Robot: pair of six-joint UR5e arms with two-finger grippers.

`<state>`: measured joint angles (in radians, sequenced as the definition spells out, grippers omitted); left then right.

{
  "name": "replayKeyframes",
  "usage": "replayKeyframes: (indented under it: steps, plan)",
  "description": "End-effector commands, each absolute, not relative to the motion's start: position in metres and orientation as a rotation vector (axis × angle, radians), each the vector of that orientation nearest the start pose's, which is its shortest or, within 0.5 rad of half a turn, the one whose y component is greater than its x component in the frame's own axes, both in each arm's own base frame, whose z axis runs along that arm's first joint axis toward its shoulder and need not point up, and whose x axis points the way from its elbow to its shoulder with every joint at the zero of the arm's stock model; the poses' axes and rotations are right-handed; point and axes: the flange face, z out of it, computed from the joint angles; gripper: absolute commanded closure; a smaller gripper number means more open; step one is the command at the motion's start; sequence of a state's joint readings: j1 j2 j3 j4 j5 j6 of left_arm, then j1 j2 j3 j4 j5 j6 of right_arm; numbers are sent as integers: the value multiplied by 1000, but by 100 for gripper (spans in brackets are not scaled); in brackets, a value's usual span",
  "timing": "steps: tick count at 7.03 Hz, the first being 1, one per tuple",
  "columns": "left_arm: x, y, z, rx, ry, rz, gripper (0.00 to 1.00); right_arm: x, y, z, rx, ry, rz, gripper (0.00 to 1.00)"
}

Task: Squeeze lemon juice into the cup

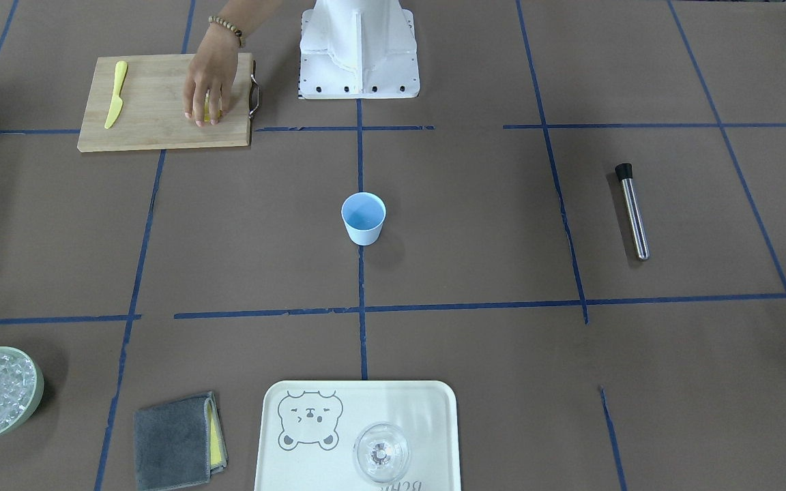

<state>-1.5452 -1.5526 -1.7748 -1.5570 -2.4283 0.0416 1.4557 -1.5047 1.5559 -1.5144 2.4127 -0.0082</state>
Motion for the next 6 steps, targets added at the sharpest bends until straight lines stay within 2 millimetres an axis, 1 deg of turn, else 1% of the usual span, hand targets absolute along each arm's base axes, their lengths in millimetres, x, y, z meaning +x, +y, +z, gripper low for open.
replayKeyframes:
  steps: [1,4,6]
  plan:
    - [-46,-489,560,173,854,139,0,-2,-528,623,55,-846,-159,0]
    - [-46,-489,558,179,853,140,0,-1,-527,625,53,-840,-155,0]
    - [-46,-488,551,194,852,148,0,-1,-527,624,55,-840,-155,0]
